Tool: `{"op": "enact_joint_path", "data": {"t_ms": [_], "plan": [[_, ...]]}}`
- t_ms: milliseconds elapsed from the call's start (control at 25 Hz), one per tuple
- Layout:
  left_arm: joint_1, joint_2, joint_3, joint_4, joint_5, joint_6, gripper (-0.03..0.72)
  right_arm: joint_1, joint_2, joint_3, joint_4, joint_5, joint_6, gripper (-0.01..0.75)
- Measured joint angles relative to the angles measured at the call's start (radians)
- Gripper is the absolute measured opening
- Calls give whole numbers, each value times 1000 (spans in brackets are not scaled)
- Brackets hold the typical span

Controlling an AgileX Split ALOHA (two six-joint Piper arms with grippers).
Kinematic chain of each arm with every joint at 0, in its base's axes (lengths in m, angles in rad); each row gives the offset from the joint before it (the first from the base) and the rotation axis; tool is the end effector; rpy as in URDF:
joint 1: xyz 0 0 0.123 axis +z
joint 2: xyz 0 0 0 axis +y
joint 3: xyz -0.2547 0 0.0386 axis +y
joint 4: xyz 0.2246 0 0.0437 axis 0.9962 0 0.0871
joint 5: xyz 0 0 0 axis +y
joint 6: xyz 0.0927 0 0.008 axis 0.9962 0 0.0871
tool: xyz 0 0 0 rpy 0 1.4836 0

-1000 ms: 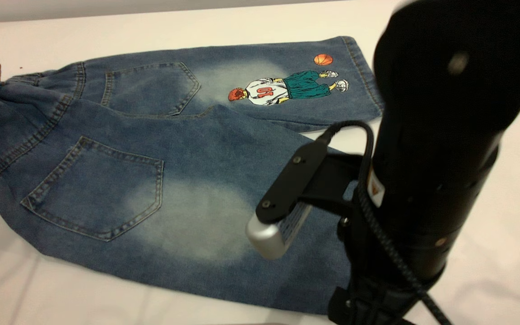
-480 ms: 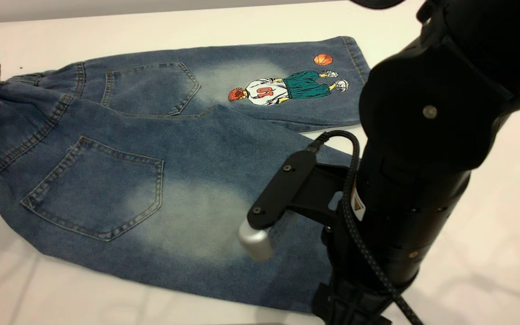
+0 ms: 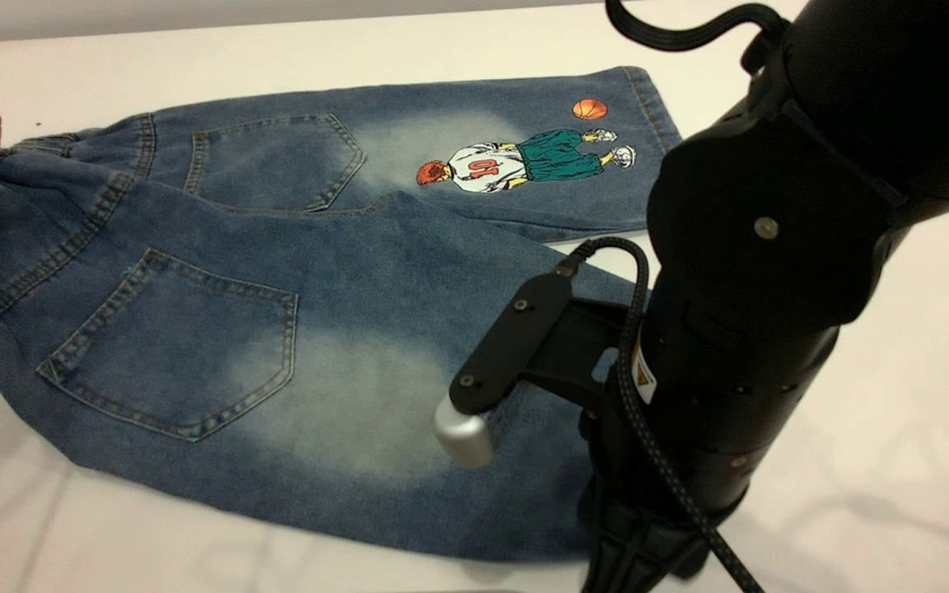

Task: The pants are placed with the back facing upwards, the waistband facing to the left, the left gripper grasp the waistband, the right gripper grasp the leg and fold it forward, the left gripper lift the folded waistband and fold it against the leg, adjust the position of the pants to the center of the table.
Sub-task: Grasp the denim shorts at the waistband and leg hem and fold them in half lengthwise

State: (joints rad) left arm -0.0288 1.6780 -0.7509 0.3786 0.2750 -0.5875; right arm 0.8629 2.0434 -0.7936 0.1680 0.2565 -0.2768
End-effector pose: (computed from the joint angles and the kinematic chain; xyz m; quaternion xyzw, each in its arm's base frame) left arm 0.2777 0.0014 0.1363 -0.1053 0.9651 0.0191 0.2390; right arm 0.1770 0.2130 0.0410 -0.4693 0.8794 0.0480 0.0644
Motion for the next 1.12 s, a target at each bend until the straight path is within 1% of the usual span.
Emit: {"op": "enact_joint_path", "data": {"t_ms": [40,120,200,320,440,520,680,760,880,960,1120], "plan": [[0,0,-9,-12,13,0,83,-7,0,-2,1,3,0,59],[0,-2,-34,-27,57,0,83,-16,-14,-8,3,42,0,46],[0,-7,-72,-36,121,1,83,-22,-63,-19,-6,139,0,45],[0,-14,-139,-68,227,26,83,-56,-206,-78,-15,232,0,43],[0,-18,-207,-122,332,94,83,-144,-319,-170,-27,258,0,43],[1,-17,-245,-153,358,138,83,-232,-334,-236,-29,273,0,43],[1,4,-302,-194,363,163,83,-376,-301,-340,-36,299,-42,43],[1,33,-319,-214,335,163,83,-418,-271,-391,-36,301,-50,43],[1,104,-340,-270,300,163,83,-448,-204,-453,-36,301,-64,43],[1,154,-357,-315,294,165,83,-456,-154,-491,-36,303,-73,43],[1,219,-421,-341,301,167,83,-466,-51,-579,-35,306,-76,43]]}}
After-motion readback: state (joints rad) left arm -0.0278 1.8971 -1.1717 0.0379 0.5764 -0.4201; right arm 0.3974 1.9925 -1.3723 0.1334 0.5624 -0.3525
